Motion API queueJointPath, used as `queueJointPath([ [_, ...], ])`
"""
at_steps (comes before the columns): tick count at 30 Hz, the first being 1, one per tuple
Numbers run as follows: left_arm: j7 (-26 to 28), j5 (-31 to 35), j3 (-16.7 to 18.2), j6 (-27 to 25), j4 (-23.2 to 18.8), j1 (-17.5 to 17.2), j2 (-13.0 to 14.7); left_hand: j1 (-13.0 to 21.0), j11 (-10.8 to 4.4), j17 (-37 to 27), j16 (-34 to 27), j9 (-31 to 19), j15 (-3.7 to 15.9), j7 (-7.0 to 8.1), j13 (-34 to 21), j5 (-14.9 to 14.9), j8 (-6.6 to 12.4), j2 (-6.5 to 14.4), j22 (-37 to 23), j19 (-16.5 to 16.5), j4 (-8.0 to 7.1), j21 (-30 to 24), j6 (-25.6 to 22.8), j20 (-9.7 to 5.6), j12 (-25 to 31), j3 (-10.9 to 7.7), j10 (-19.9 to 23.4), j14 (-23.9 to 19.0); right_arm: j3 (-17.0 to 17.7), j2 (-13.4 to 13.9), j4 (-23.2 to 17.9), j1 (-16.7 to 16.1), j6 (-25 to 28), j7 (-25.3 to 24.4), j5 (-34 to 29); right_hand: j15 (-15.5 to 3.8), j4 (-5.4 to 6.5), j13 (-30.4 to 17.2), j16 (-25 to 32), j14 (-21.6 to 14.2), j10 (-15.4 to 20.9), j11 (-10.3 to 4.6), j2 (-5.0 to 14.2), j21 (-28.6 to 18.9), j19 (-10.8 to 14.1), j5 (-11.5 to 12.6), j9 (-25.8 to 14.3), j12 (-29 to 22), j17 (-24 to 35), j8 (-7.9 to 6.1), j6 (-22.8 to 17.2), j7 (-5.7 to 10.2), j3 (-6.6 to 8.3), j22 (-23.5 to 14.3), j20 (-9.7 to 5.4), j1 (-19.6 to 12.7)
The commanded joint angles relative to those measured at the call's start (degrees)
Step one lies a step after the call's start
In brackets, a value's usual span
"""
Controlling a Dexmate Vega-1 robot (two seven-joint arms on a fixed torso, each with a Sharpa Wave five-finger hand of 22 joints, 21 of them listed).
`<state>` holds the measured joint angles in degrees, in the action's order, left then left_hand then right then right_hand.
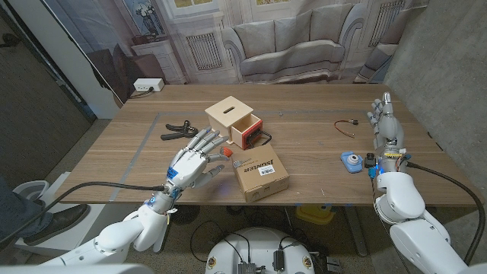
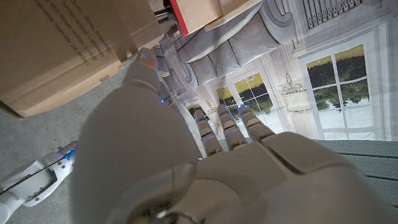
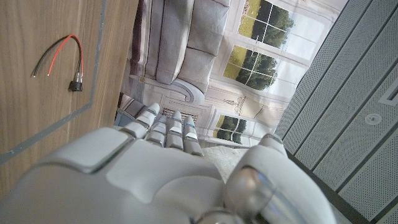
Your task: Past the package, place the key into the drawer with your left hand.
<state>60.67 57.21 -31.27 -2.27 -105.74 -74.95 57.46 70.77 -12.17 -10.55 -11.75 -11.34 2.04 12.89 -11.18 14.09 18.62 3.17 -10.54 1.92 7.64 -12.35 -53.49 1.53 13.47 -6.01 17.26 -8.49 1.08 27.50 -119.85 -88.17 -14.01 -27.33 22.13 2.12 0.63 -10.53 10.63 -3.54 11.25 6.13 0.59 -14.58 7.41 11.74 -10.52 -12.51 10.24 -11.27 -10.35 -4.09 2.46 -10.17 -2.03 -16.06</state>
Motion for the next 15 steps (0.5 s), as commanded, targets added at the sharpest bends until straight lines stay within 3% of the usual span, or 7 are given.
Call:
queueJointPath([
  [1,-0.1,0.3,-2.4,0.0,1.5,2.3,-1.9,0.5,0.01,-0.2,0.0,-0.1,7.64,-0.13,-0.2,-0.2,0.18,0.3,-0.1,0.2,-0.29,0.0,-0.6,0.41,-0.3,-0.08,0.6,-0.5,0.9,0.1,-1.3,-0.8,0.8,-0.2,-0.2,0.13,0.22,-0.2,0.3,-0.5,0.4,-0.08,0.07,0.4,0.5,0.4,-0.3,-0.3,0.2,-0.20,-0.5,0.02,-0.24,-0.2,-0.85,-0.1],
  [15,-0.8,-0.3,-4.8,0.0,2.6,3.4,-3.6,0.7,-0.01,-0.3,0.2,0.0,7.18,-0.13,-0.2,-0.4,-0.27,0.5,-0.1,0.1,-0.43,0.1,-0.4,0.74,-0.7,-0.03,0.4,-0.5,2.1,-0.2,-2.0,-2.1,1.2,0.2,0.0,0.17,0.21,-0.2,0.2,-0.5,0.4,-0.01,0.10,0.6,0.6,0.4,-0.3,-0.3,0.2,-0.17,-0.6,0.01,-0.33,-0.2,-0.84,-0.1],
])
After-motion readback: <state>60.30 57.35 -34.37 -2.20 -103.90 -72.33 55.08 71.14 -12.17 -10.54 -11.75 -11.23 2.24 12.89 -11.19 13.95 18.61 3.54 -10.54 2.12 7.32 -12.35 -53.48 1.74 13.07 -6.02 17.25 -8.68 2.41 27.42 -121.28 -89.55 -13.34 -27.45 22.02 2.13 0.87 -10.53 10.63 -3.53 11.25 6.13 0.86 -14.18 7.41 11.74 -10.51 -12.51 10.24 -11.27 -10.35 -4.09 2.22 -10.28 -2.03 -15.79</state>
